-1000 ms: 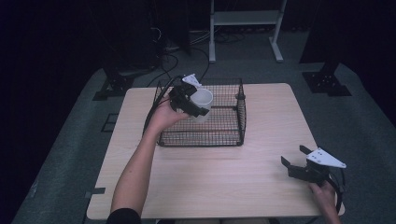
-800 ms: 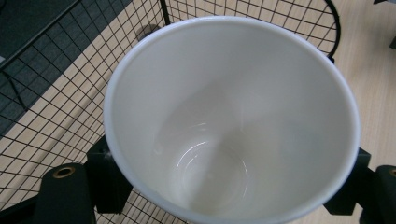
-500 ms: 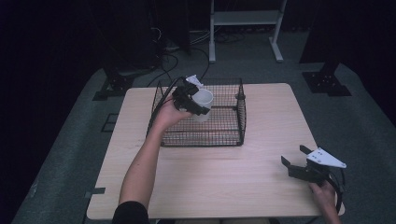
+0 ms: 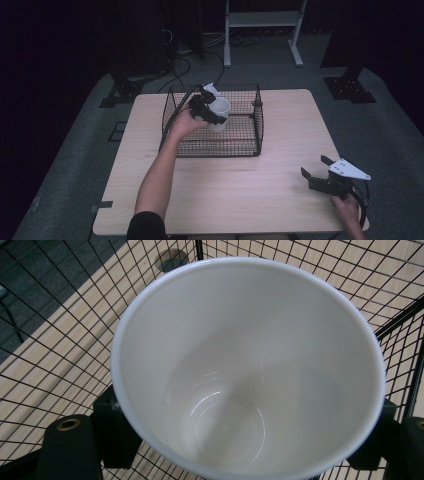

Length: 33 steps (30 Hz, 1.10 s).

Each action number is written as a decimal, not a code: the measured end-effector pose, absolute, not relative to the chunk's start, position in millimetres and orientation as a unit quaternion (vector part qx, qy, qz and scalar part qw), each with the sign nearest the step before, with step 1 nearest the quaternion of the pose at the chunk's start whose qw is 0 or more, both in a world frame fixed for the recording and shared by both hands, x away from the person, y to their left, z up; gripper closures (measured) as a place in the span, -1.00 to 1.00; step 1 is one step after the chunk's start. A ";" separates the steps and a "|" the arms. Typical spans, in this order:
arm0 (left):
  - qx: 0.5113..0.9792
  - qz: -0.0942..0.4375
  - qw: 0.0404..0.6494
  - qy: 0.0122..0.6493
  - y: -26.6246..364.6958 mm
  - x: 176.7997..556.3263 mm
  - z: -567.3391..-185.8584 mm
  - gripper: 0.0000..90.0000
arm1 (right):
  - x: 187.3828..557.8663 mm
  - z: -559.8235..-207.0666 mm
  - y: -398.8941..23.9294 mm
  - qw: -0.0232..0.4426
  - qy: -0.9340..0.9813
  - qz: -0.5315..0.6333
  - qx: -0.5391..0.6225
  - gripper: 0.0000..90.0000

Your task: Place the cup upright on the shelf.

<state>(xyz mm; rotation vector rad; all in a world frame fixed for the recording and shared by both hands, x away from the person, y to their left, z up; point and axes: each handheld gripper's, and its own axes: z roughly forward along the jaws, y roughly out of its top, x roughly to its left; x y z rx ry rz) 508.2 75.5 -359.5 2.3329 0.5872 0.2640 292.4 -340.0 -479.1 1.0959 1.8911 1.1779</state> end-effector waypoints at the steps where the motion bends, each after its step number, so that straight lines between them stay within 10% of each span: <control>1: 0.903 0.101 0.351 0.226 75.5 509.2 -360.7 -0.53 | 292.4 -479.1 -340.0 0.323 0.721 0.449 0.418 -0.71; 33: 0.919 0.068 0.316 0.225 63.8 527.1 -398.3 -0.54 | 292.1 -479.1 -339.8 0.324 0.721 0.450 0.416 -0.71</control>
